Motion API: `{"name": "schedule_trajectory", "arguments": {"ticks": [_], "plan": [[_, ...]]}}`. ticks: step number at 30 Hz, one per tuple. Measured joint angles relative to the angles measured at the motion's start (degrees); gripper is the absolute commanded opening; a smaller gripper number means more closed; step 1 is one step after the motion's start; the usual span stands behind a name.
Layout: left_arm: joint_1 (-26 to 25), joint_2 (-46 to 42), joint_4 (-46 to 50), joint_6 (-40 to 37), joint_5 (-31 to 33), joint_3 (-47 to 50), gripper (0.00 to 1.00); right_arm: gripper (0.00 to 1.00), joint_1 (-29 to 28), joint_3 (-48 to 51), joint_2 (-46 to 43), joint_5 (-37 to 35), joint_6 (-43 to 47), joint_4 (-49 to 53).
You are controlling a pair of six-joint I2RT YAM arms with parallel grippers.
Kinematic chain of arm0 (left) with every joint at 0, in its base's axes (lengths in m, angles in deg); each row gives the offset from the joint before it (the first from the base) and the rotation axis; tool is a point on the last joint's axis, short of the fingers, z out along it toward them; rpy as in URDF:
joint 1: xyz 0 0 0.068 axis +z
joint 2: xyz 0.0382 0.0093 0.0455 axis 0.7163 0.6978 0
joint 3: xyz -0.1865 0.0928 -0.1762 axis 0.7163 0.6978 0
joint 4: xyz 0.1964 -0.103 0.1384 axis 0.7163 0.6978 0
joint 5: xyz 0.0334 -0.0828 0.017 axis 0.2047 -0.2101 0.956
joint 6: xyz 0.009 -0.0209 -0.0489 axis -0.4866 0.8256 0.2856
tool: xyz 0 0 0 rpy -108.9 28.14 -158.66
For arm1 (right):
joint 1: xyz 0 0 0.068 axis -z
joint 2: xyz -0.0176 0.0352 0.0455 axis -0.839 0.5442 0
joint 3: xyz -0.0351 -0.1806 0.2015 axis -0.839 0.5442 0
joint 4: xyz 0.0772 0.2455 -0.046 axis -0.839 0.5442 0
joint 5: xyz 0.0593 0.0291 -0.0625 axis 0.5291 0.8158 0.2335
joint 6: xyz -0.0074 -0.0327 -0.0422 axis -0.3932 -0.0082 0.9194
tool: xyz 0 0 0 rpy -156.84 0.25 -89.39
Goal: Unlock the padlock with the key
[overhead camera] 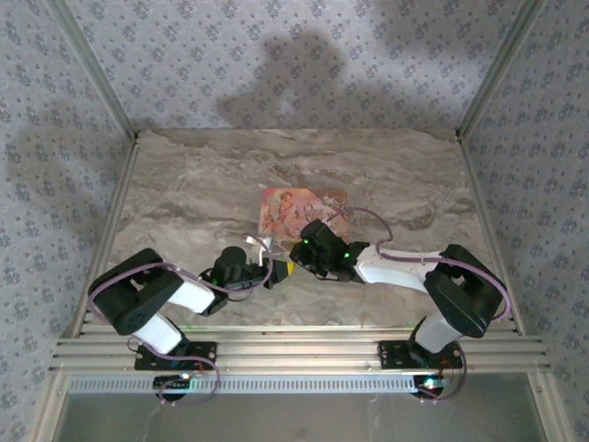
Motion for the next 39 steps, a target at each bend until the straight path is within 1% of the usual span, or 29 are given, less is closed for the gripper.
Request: {"name": "schedule_trajectory", "arguments": {"ticks": [4, 6, 10, 13, 22, 23, 25, 28, 32, 36, 39], "plan": [[-0.52, -0.20, 0.96, -0.79, 2.10, 0.00, 0.00, 0.00, -0.11, 0.00, 1.05, 0.04, -0.28, -1.49], [-0.74, 1.11, 0.07, -0.79, 2.86, 0.00, 0.00, 0.00, -0.15, 0.00, 1.81, -0.04, -0.83, -2.01], [-1.51, 5.88, -6.03, -0.39, 4.79, 0.15, 0.00, 0.00, -0.20, 0.90, 2.49, -1.03, -1.75, -3.96], [-2.01, 7.02, -8.83, -0.37, 6.82, 0.42, 0.00, 0.00, -0.20, 1.55, 2.54, -1.79, -2.58, -5.90], [-2.43, 7.17, -9.20, -0.83, 11.15, 0.39, 0.00, 0.00, -0.33, 1.51, 4.26, -3.50, -3.61, -9.73], [-2.43, 7.30, -9.22, -0.83, 11.30, 0.33, 0.03, 0.00, -0.33, 1.51, 4.35, -3.67, -3.58, -9.77], [-2.43, 7.39, -9.22, -1.05, 11.34, 0.26, 0.17, 0.00, -0.33, 1.51, 4.35, -3.74, -3.56, -9.77], [-2.40, 7.43, -9.16, -1.27, 11.37, -0.26, 0.26, 0.00, -0.46, 1.51, 4.26, -3.56, -3.76, -9.94], [-2.19, 7.10, -8.07, -1.25, 11.43, -0.11, 0.33, 0.00, -0.42, 1.57, 4.00, -3.45, -3.78, -9.62], [-0.87, 4.96, -8.39, -0.59, 9.79, 1.75, 0.40, 0.00, -0.15, 1.73, 3.43, -2.89, -3.56, -8.87], [0.24, 3.61, -8.79, -0.04, 8.20, 3.76, 0.41, 0.00, 0.17, 1.88, 2.80, -2.27, -3.39, -7.91]]}}
